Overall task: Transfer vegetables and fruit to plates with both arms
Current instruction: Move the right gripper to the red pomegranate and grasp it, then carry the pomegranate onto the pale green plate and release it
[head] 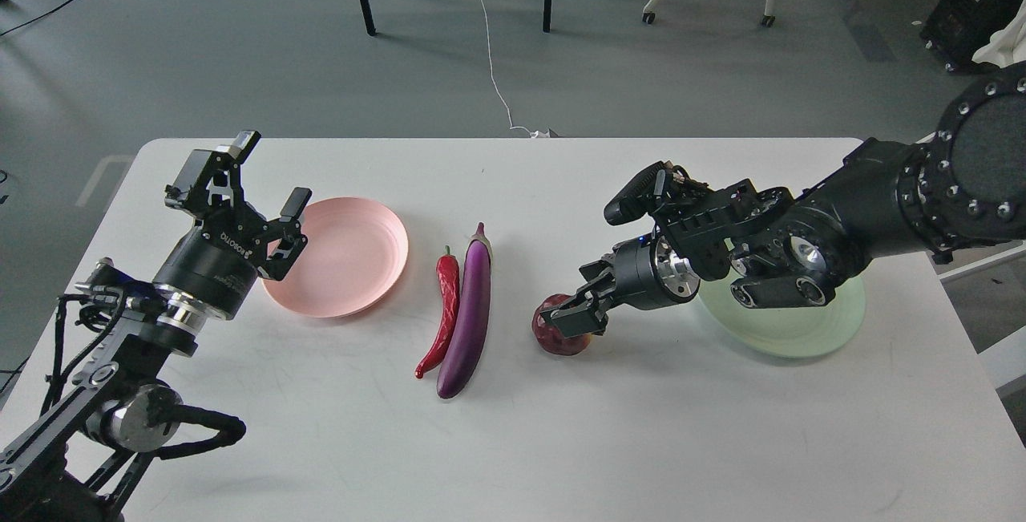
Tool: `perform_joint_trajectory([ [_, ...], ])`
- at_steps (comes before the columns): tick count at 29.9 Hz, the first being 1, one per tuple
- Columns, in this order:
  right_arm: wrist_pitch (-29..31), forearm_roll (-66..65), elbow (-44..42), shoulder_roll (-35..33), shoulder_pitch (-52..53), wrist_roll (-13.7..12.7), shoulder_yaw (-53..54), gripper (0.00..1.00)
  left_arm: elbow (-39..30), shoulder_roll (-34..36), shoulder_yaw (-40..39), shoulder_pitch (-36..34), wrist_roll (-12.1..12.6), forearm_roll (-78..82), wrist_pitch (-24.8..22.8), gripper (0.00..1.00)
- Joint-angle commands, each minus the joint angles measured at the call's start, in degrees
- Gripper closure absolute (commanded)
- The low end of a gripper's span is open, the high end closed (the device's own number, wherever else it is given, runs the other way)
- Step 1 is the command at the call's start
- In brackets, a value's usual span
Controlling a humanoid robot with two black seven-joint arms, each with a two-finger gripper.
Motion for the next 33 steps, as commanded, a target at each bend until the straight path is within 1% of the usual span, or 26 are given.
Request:
perform_joint_trajectory([
  [1,-0.77,0.0,-0.07,0.0,-1.16,0.0,0.01,0.07,0.0,-0.06,0.01,0.12,-0.02,0.09,0.0,0.01],
  [8,-2.01,0.0,-0.42,0.0,-3.01,0.0,0.01,0.07,0.0,-0.06,-0.17,0.56,-0.02,0.09,-0.01,0.01],
  [10,-2.01,0.0,-0.51,0.0,-3.1,0.0,0.01,0.09,0.0,-0.15,-0.34,0.56,-0.02,0.0,-0.01,0.01],
  [12,-2.01,0.0,-0.51,0.0,-3.27,0.0,0.09,0.15,0.0,-0.15,-0.43,0.64,-0.02,0.0,-0.01,0.01],
  [13,-2.01,0.0,-0.43,0.0,-3.27,0.0,0.18,0.2,0.0,-0.15,-0.43,0.64,-0.02,0.0,0.08,0.01],
  [14,-2.01,0.0,-0.42,0.0,-3.27,0.0,0.18,0.28,0.0,-0.15,-0.43,0.64,-0.02,0.0,0.08,0.01],
  [16,-2.01,-0.09,-0.42,0.0,-3.36,0.0,0.18,0.5,0.0,-0.15,-0.43,0.64,-0.02,0.09,0.08,0.01],
  [17,-2.01,-0.09,-0.42,0.0,-3.28,0.0,0.18,0.57,0.0,-0.15,-0.43,0.64,-0.02,0.09,0.0,0.01],
  [23,-2.71,-0.61,0.01,0.0,-2.31,0.0,0.27,0.58,-0.17,-0.15,-0.43,0.64,-0.02,0.0,0.08,0.01],
  [27,-2.54,-2.28,1.76,0.0,4.0,0.0,0.27,0.58,-0.7,0.38,-0.43,0.91,0.07,0.09,-0.01,0.01],
  [30,-2.45,-6.57,4.49,0.0,8.4,0.0,0.18,0.58,-0.79,0.56,-0.43,0.91,0.07,0.0,-0.01,0.01],
  [33,-2.45,-13.95,4.59,0.0,9.82,0.0,-0.96,0.58,-0.87,0.47,-0.43,0.99,0.07,0.09,-0.01,0.01],
])
